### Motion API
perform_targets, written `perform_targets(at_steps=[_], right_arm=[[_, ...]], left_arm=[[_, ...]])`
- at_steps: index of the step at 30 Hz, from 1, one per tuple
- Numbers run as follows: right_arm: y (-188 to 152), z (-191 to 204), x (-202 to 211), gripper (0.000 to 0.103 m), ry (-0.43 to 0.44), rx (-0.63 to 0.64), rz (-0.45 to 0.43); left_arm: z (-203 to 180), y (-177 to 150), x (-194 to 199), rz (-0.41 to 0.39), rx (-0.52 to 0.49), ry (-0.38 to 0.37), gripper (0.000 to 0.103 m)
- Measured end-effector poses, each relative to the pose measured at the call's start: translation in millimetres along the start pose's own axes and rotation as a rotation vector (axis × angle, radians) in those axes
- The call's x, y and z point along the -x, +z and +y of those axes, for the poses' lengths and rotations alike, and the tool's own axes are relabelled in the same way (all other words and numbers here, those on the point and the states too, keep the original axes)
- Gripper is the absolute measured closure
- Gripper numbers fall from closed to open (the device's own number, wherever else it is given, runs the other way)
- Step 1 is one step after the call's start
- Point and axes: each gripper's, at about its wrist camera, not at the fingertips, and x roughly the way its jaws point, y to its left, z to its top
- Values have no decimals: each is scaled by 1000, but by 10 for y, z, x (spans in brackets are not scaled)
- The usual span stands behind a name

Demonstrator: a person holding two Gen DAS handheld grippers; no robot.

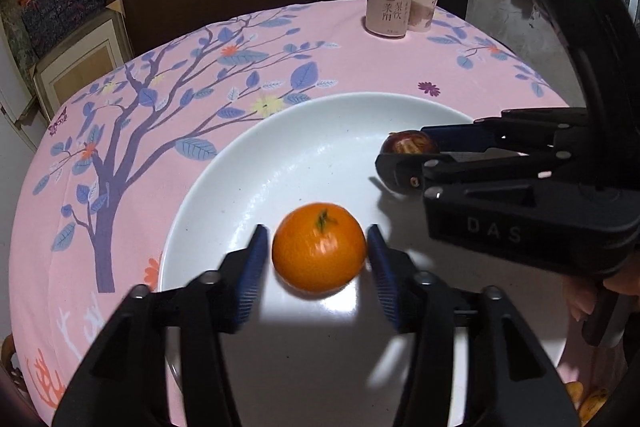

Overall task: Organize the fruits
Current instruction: 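Carry the orange and mangosteen onto the white plate and release both, then grasp a red cherry tomato with the left gripper while the right grasps a yellow-orange fruit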

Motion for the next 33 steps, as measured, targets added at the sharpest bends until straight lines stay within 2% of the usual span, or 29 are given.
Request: perform_targets(at_steps=[3,7,10,12,17,19,22,25,28,30,31,33], right_arm=[[3,10,169,51,4,4,-45],[-73,-59,699,51,25,-15,-131],[-314,-120,1206,46,40,-34,-185],[-587,-148,1493,44,32,-47,-189],[-1532,-11,1949,44,16,12,-171],[-1911,60,2047,44,37,37,-167],[-2470,191,2154,44,25,82,-180],[-2849,255,2209,44,60,85,-171],[-3098,291,2291,44,55,97,-181],[-3204,282,2336,44,61,89,-181],[-3227,271,2348,44,62,81,-181],[-3265,232,2368,44,57,64,-184]], left_arm=[[3,-25,114,-22,-4,17,42],[39,-113,610,-96,20,-4,41],[18,-340,1134,-169,22,3,28],[-45,-623,1484,-209,11,11,21],[-252,-1467,1980,-202,2,-6,21],[-374,-1815,2063,-172,-6,-18,21],[-557,-2299,2143,-152,-29,-9,21],[-613,-2641,2166,-133,-18,-7,21],[-563,-2870,2125,-110,24,-6,21],[-484,-2962,2056,-84,64,5,25],[-434,-2965,2020,-72,88,0,29],[-335,-2961,1973,-69,143,-13,31]])
